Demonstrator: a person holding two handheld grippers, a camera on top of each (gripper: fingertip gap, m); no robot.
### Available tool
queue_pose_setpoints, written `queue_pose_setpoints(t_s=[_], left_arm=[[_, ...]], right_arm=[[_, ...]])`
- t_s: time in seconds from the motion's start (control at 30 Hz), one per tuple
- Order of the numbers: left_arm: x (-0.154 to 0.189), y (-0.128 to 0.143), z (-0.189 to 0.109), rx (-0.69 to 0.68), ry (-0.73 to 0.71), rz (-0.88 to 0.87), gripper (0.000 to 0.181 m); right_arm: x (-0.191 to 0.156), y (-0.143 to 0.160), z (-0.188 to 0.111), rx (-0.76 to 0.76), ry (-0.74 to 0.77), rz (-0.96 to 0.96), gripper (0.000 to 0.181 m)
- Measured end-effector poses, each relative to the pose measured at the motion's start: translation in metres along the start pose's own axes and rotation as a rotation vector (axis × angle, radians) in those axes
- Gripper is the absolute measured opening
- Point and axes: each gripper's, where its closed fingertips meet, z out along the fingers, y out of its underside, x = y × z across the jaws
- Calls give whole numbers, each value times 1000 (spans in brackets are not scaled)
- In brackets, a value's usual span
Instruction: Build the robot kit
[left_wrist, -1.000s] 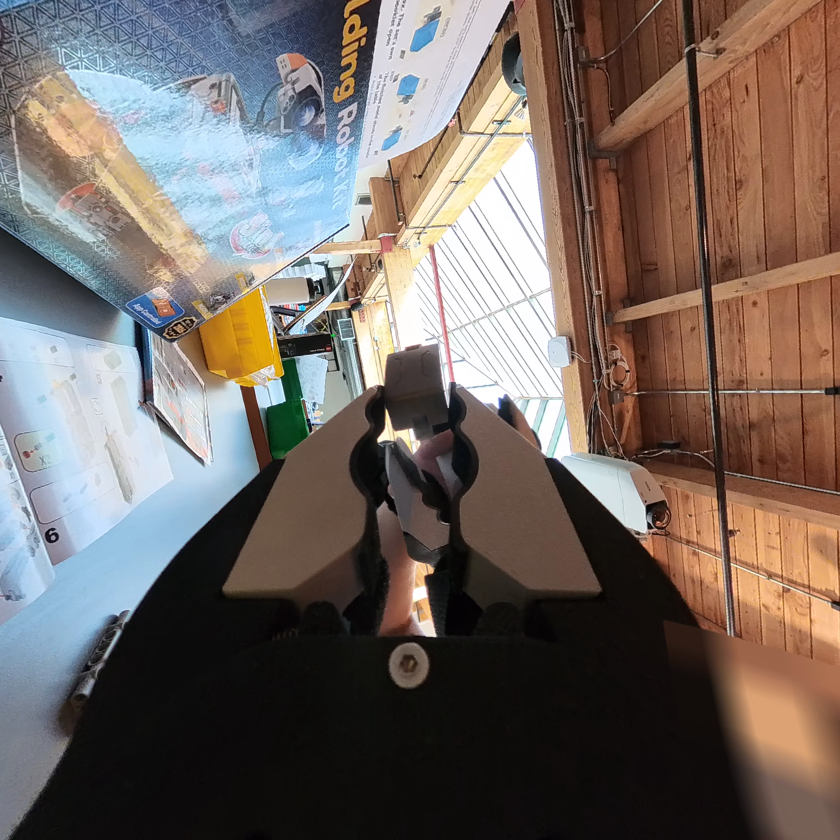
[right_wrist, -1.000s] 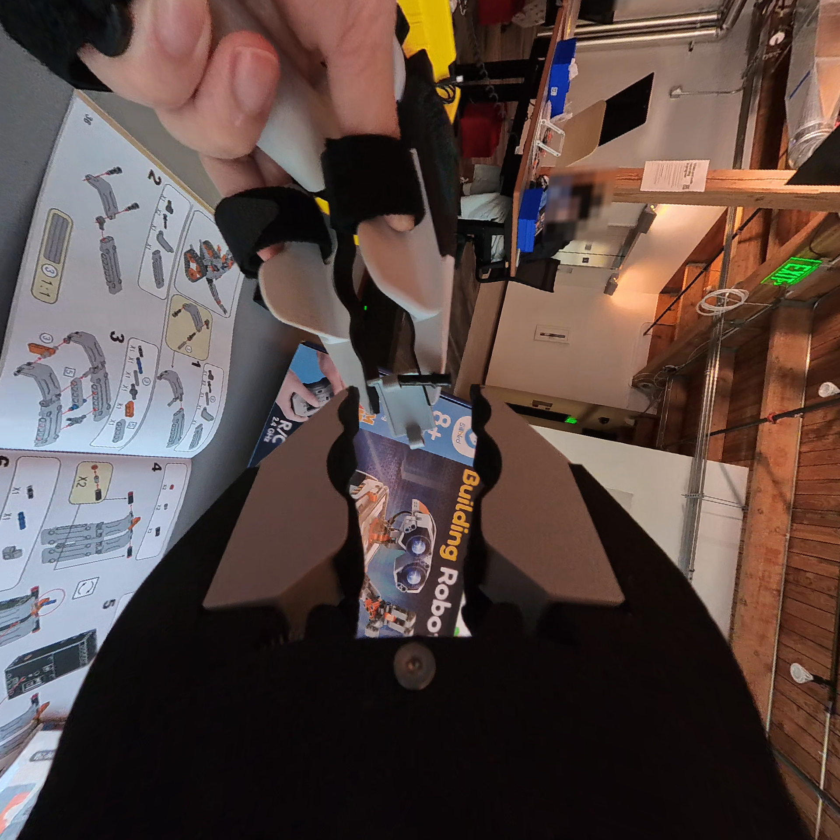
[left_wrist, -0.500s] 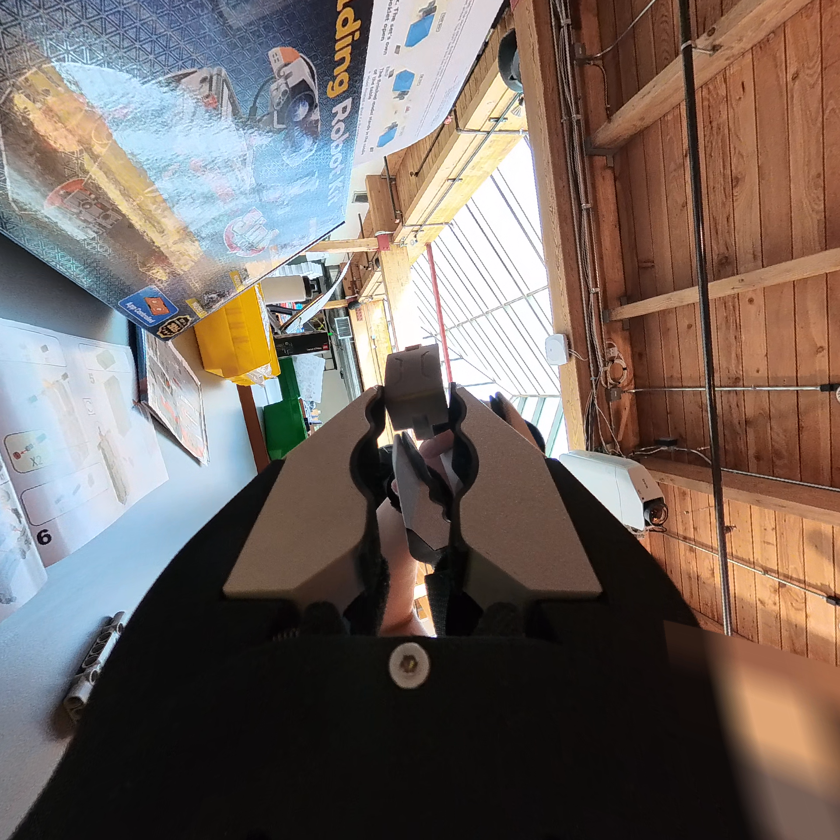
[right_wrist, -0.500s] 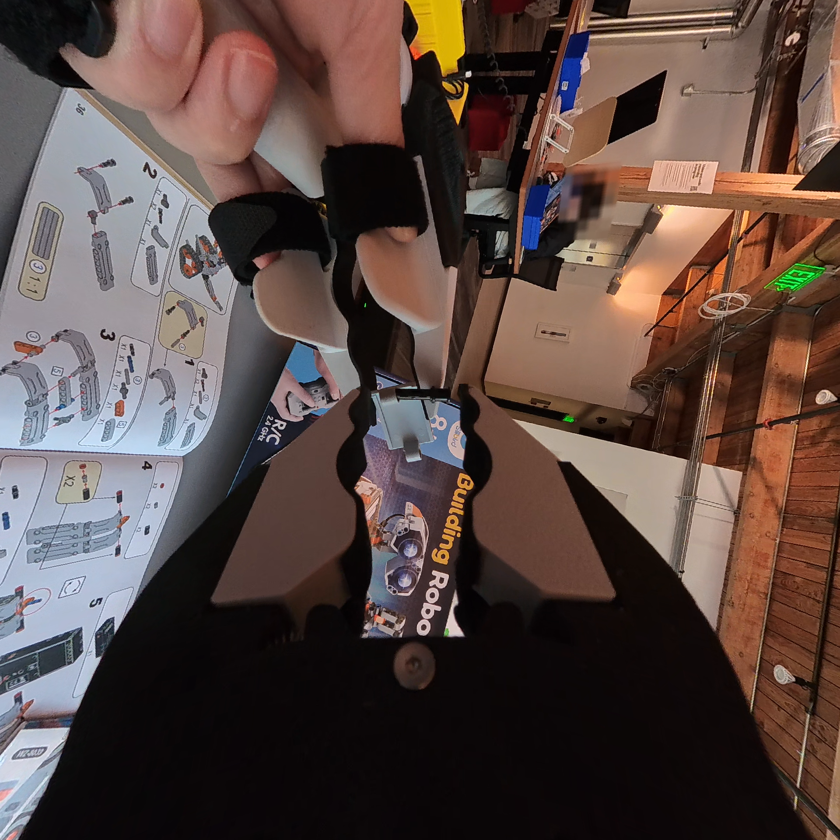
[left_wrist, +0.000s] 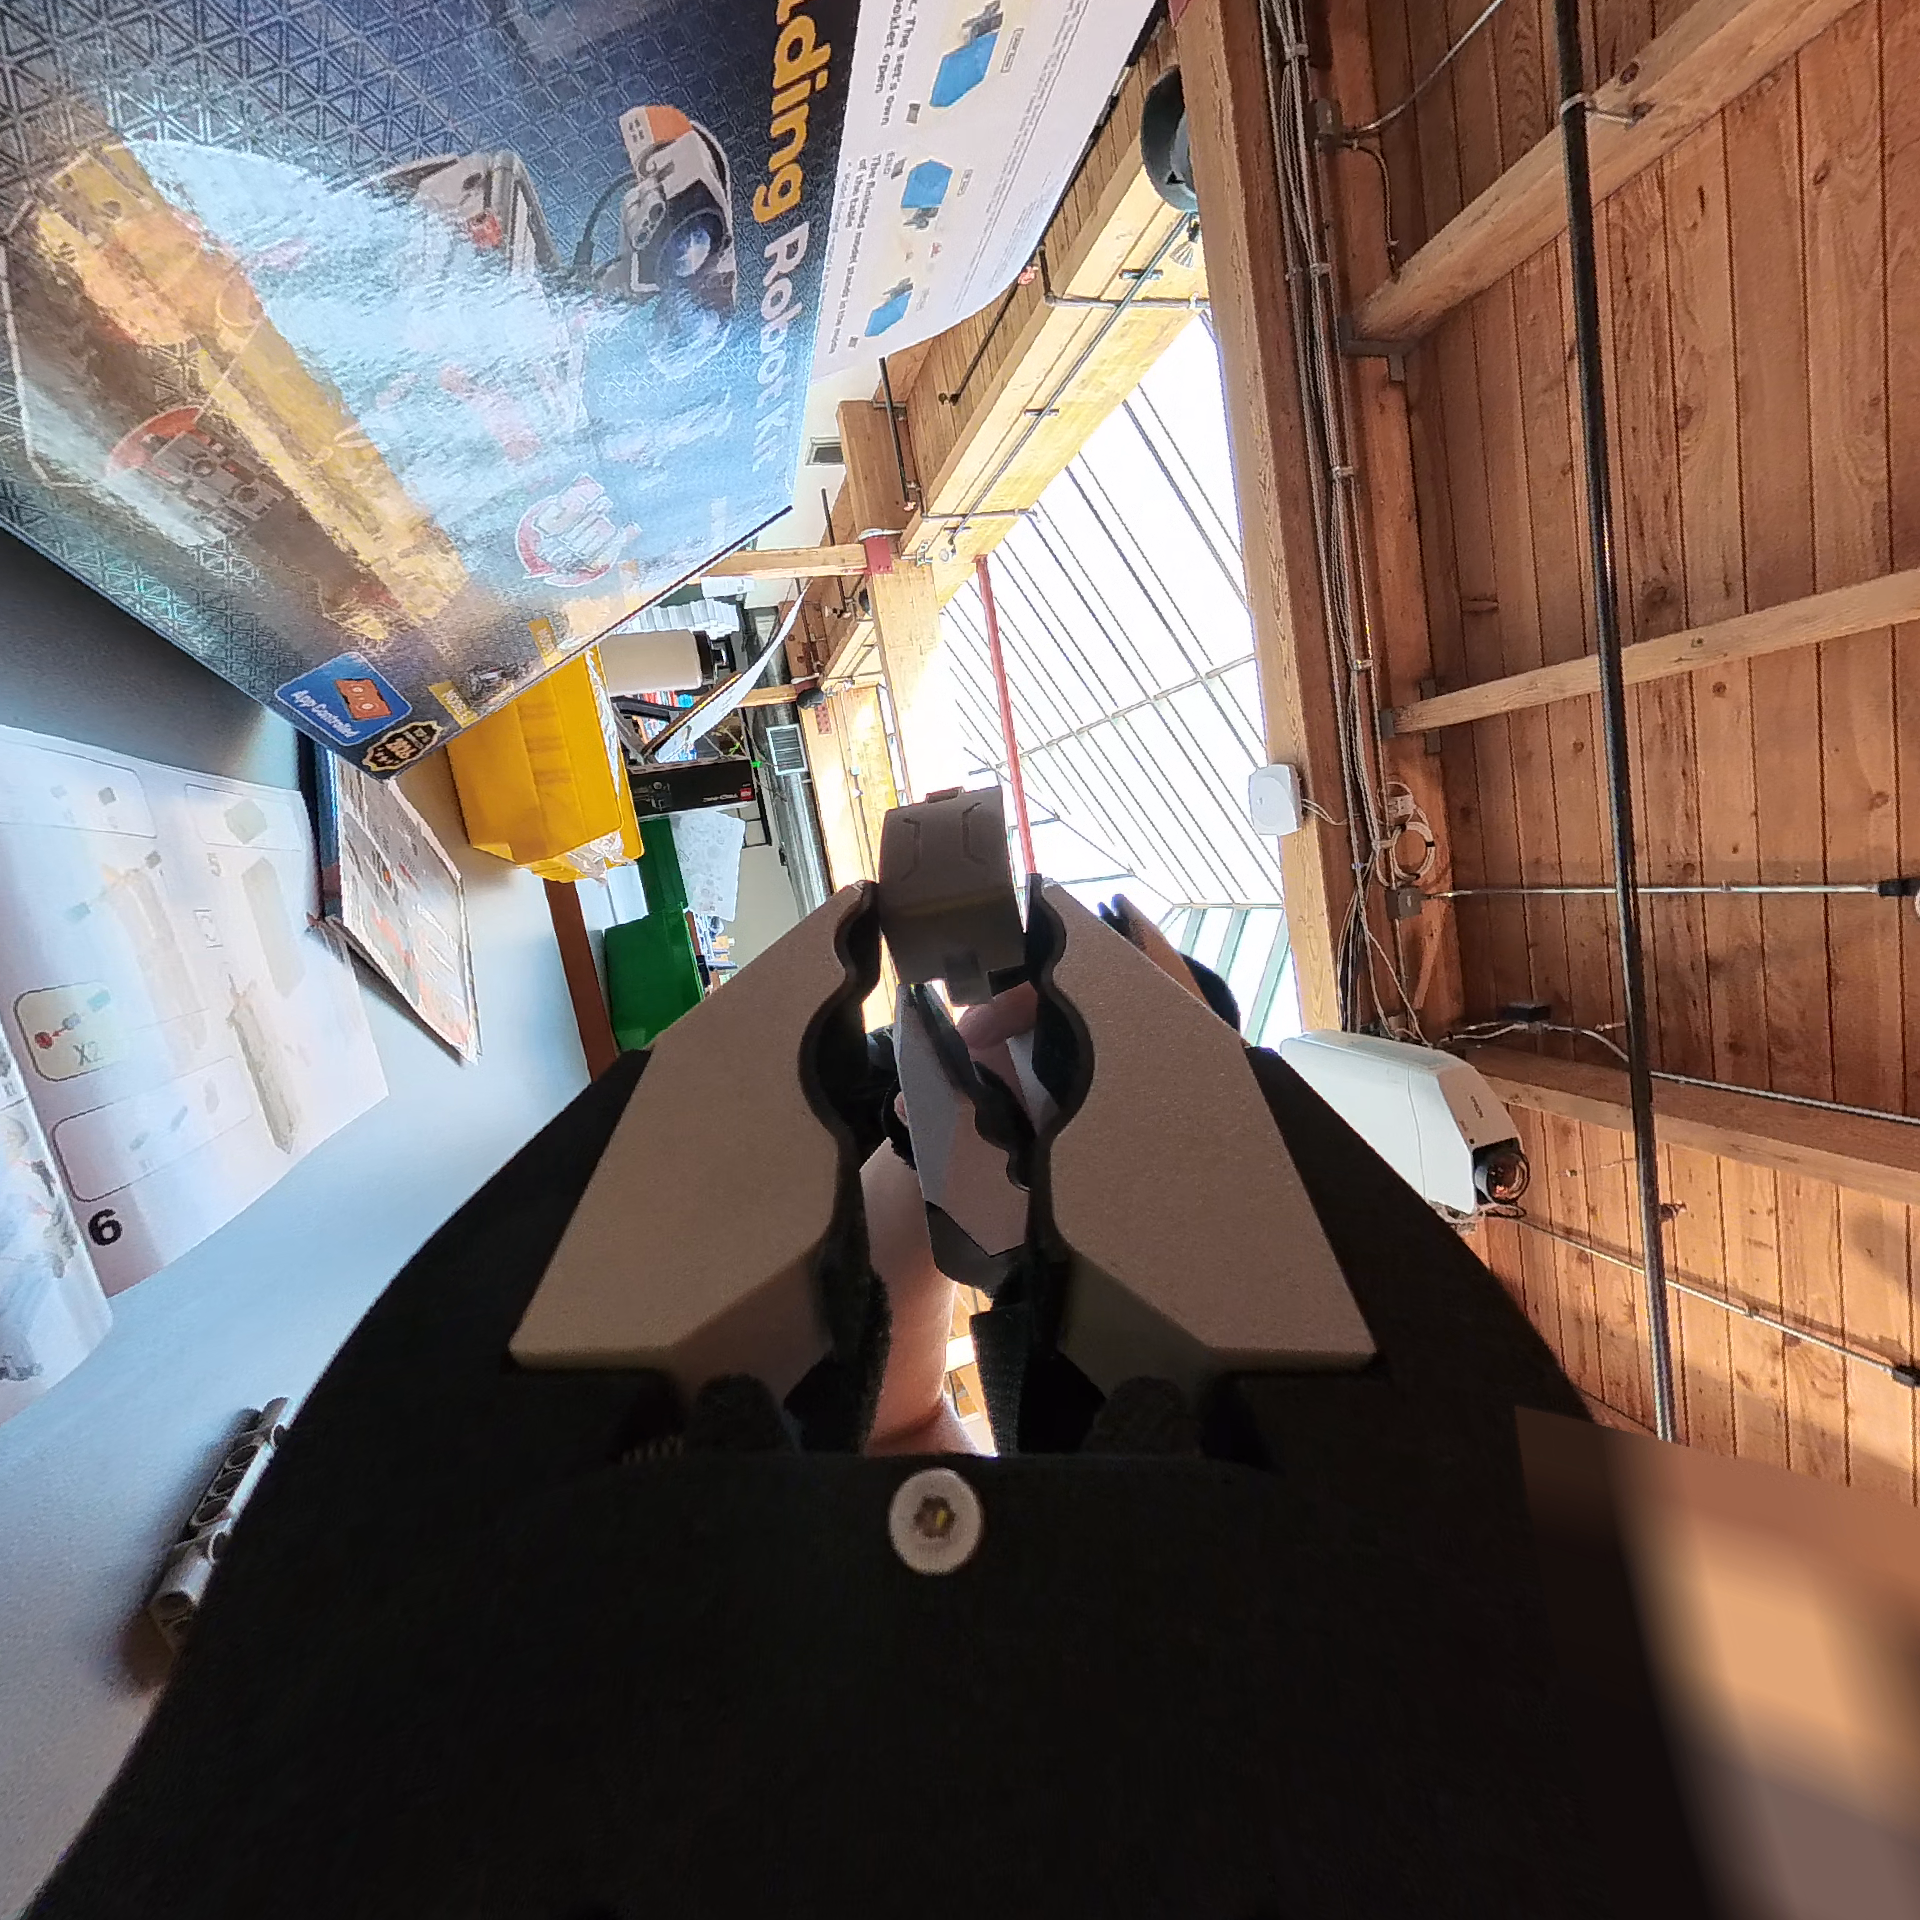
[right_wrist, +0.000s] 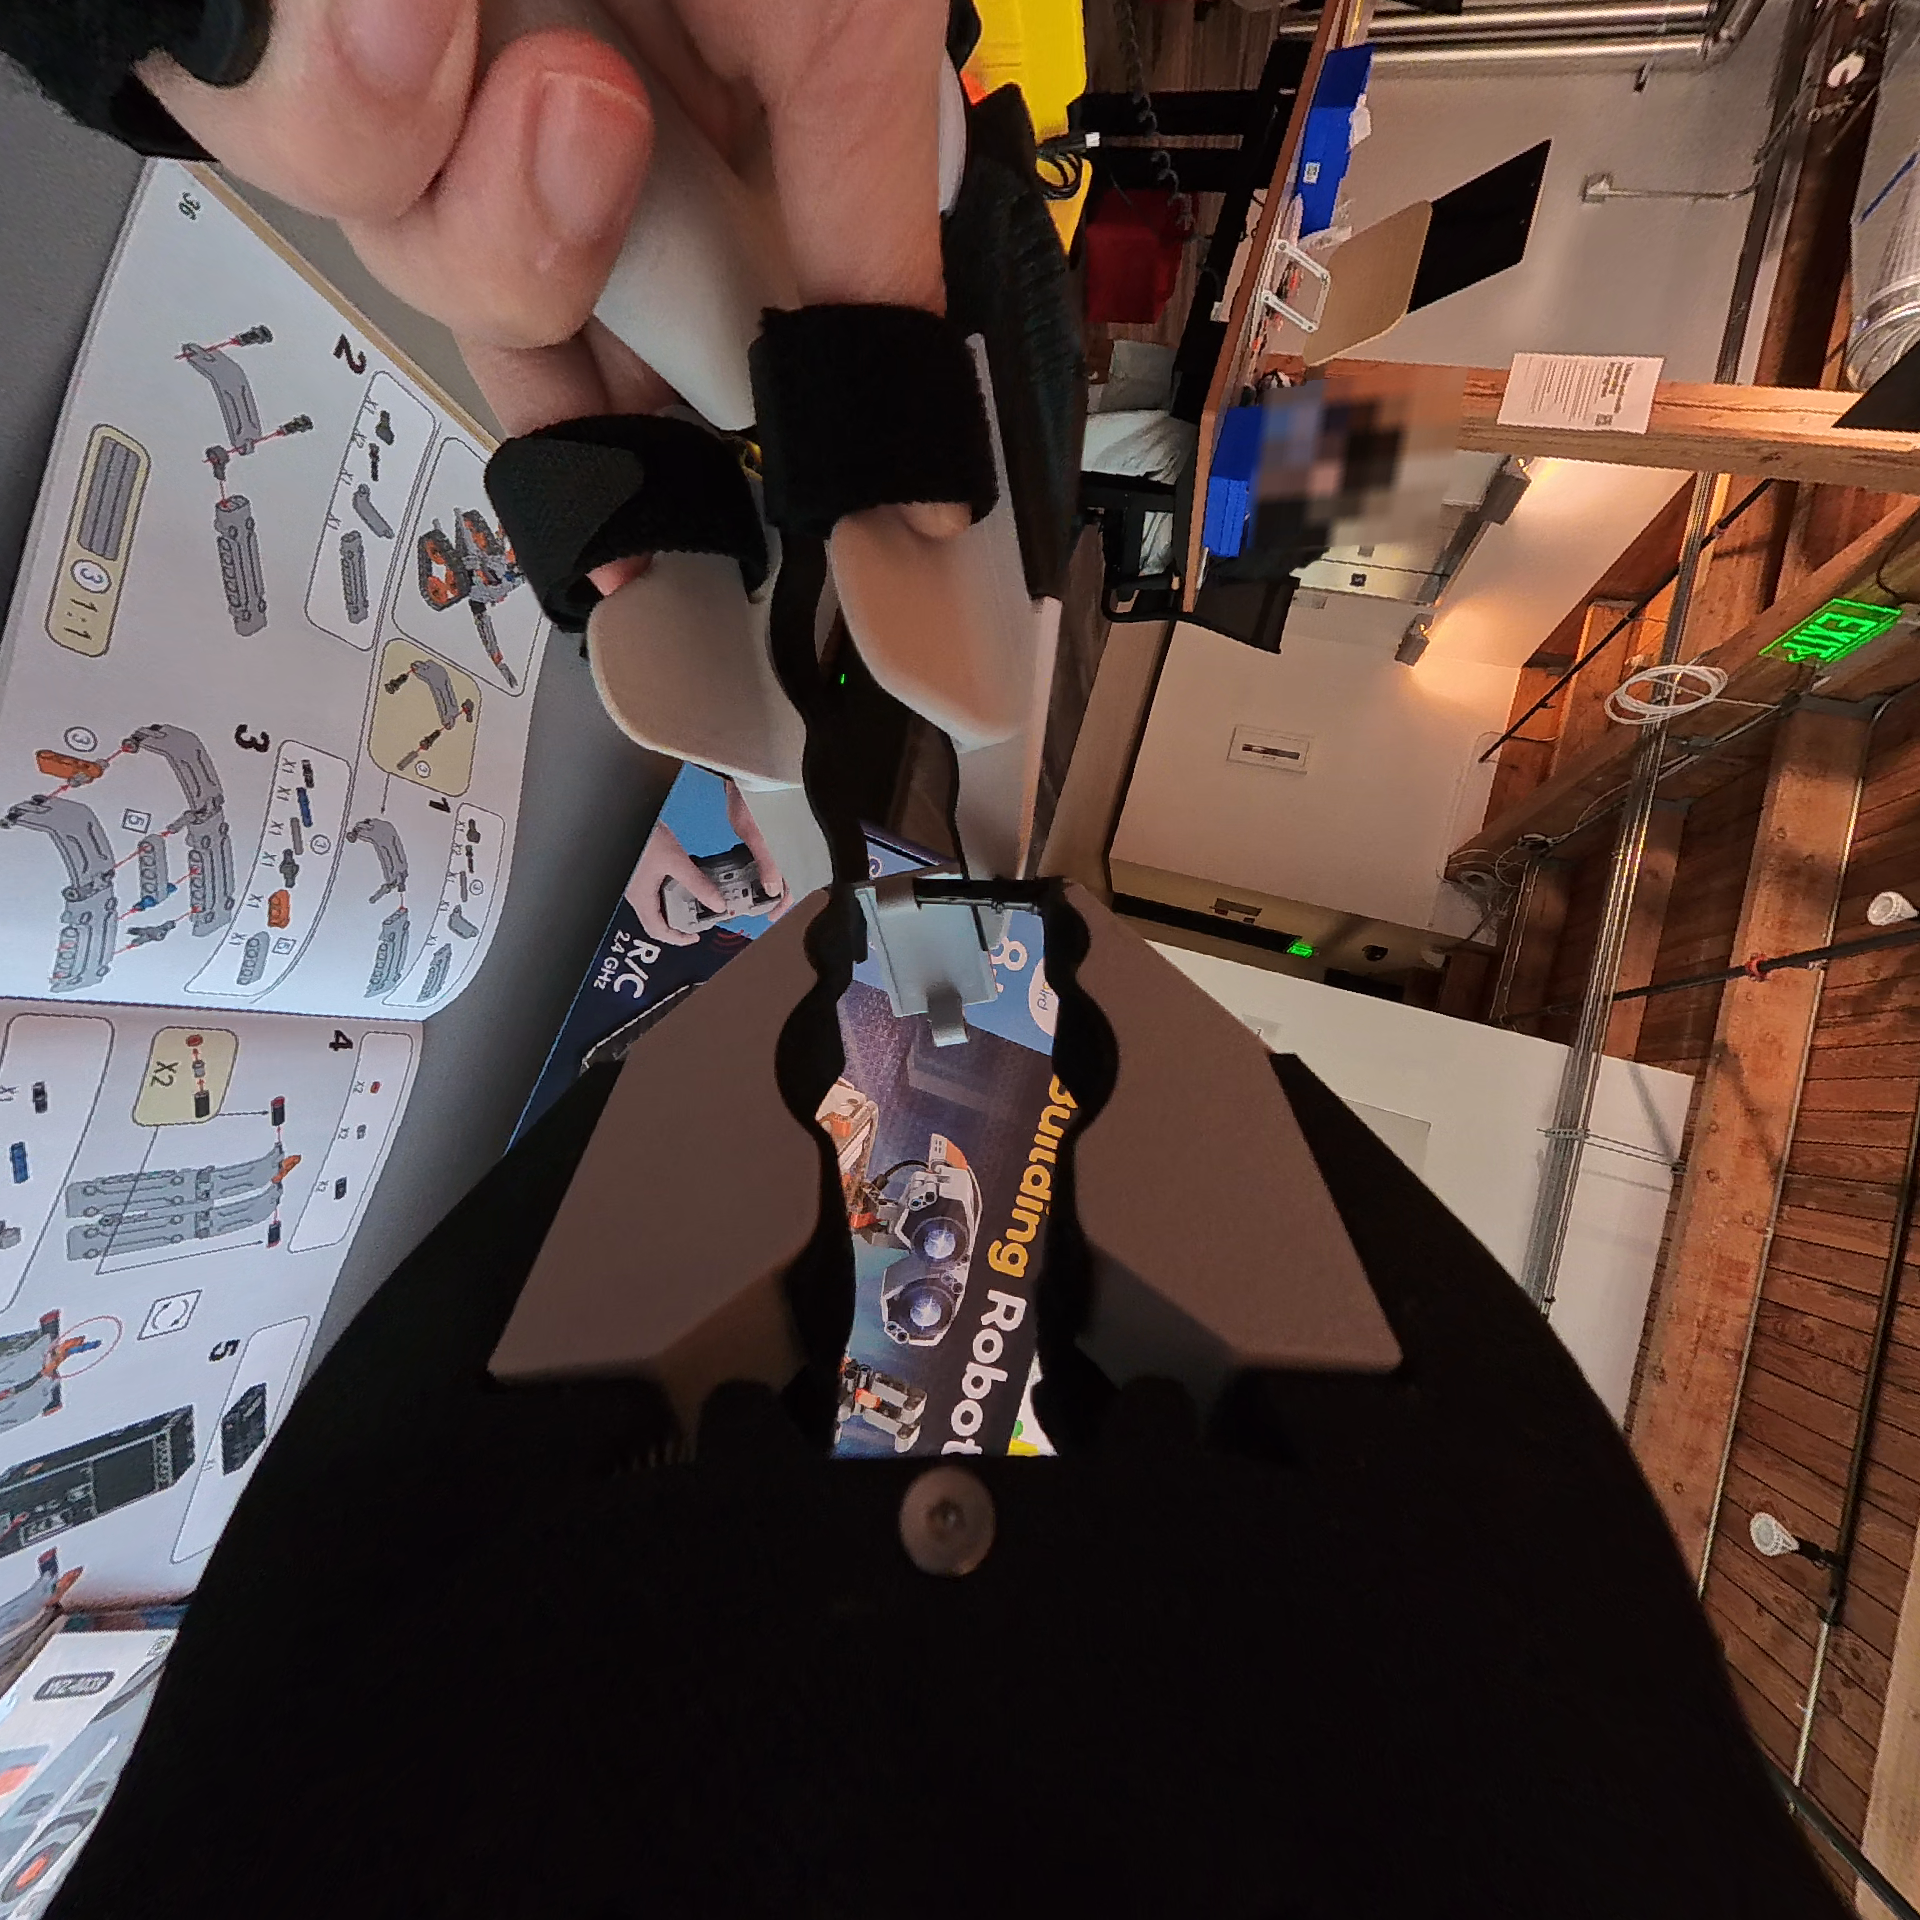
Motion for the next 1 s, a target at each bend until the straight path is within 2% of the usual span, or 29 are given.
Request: queue_pose_setpoints(t_s=[1.0], left_arm=[[-7, 0, -1, 10, -34, 11, 25]], right_arm=[[-5, -1, 3, 22, -22, -106, 29]])
